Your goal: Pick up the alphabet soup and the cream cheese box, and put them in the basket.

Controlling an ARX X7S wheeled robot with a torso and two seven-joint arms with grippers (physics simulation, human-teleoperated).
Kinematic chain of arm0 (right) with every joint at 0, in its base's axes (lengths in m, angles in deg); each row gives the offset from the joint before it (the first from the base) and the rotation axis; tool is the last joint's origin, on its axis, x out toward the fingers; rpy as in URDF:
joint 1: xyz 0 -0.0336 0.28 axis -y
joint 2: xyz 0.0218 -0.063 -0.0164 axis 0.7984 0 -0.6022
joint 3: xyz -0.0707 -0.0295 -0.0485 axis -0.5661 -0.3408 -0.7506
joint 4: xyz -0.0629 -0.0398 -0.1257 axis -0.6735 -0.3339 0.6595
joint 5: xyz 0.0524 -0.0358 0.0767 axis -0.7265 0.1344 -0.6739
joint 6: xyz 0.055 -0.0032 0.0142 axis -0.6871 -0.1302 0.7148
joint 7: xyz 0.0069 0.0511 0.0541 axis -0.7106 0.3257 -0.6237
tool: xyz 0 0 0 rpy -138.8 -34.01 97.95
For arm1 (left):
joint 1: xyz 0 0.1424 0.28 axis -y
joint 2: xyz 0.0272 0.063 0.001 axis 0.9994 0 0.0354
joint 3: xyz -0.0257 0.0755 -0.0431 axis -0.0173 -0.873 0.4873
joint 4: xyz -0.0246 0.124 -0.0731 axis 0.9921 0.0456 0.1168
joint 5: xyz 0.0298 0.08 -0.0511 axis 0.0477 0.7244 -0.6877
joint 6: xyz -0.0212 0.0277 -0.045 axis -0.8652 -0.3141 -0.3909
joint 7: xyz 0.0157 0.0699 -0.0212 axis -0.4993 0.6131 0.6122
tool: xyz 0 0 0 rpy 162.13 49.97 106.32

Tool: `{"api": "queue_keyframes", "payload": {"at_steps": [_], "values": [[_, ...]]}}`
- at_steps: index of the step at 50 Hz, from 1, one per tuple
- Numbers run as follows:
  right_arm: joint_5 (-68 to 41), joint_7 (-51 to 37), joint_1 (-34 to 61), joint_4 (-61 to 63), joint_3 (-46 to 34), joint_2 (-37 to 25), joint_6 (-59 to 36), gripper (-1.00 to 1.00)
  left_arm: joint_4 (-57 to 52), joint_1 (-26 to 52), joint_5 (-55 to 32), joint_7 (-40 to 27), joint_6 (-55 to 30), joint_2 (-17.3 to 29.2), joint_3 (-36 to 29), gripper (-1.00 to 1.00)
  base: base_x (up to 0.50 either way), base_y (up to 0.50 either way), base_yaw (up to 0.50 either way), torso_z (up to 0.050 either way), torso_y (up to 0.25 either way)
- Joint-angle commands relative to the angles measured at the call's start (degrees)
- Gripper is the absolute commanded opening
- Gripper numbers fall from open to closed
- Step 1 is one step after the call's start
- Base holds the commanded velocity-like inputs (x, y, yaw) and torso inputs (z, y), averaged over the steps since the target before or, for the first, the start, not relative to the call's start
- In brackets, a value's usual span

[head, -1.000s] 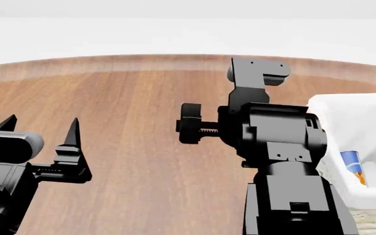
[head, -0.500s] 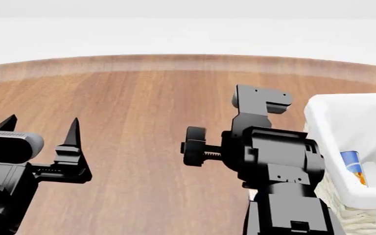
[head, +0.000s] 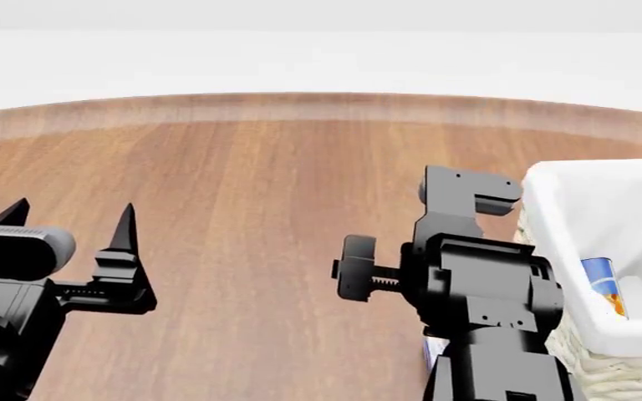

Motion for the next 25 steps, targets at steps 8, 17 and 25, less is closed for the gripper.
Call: {"api": "queue_keyframes", "payload": {"at_steps": [8, 17, 25], "values": [[0.05, -3.92, -0.94, 0.01, 2.46, -1.62, 0.44, 1.00, 0.32, -0.17, -0.07, -0.14, 0.48, 0.17, -0.19, 1.00, 0.00, 0.00, 0.00, 0.000, 0.000], [0.18, -4.49, -1.50, 0.01, 4.16, -2.45, 0.75, 1.00, -0.18, -0.20, -0.96, 0.04, 0.34, 0.28, 0.04, 1.00, 0.00, 0.00, 0.00, 0.000, 0.000], [0.29, -4.83, -1.76, 0.01, 4.66, -2.76, 0.64, 1.00, -0.32, -0.17, -0.55, -0.17, 0.66, 0.46, -0.24, 1.00, 0.00, 0.00, 0.00, 0.000, 0.000]]}}
